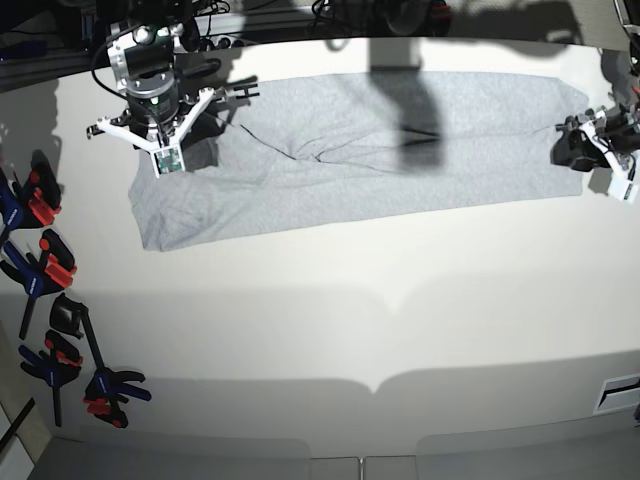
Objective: Fold the T-shirt properly
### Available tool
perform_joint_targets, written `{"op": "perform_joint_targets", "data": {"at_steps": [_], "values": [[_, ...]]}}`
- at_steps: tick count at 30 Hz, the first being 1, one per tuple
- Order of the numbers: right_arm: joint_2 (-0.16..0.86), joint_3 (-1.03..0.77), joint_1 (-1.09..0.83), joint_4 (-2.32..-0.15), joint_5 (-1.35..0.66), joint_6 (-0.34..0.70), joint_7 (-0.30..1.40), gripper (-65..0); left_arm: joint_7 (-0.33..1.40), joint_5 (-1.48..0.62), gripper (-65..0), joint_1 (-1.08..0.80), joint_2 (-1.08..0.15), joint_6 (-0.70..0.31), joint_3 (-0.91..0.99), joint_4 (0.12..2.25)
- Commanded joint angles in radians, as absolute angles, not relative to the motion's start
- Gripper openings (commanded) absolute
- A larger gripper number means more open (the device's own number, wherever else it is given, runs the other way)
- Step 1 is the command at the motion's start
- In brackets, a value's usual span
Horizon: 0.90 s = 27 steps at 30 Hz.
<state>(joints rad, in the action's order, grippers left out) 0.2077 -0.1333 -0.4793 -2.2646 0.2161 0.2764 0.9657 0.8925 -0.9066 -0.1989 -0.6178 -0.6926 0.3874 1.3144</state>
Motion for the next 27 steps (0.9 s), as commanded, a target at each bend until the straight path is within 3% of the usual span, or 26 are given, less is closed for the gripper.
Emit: {"op": "perform_joint_targets", "data": {"at_steps": [1,8,12,22,24,27], "values": [[0.214,-0.138,-0.477,-2.284,0.224,0.28,0.944,-65.0,0.879,-0.892,-38.3,-0.176,-0.643,-0.698,0.382,1.303],[0.213,-0.138,-0.477,-2.284,0.224,0.28,0.945,-65.0,0.881,-0.997,-38.4,-0.163,-0.644,-0.698,0.323,1.242],[0.213,-0.138,-0.477,-2.284,0.225,0.28,0.947,-65.0,0.896,-1.105,-41.6,-0.163,-0.653,-0.698,0.327,1.275],[0.213,-0.138,-0.477,-2.284,0.224,0.28,0.946,-65.0,0.969,-1.101,-42.7,-0.163,-0.654,-0.698,0.326,1.294],[0.213,-0.138,-0.477,-2.284,0.224,0.28,0.947,-65.0,0.968,-1.102,-45.0,-0.163,-0.654,-0.698,0.326,1.294],[0.213,-0.138,-0.477,-2.284,0.225,0.28,0.947,-65.0,0.929,-1.114,-55.2,-0.164,-0.654,-0.698,0.326,1.294]]}}
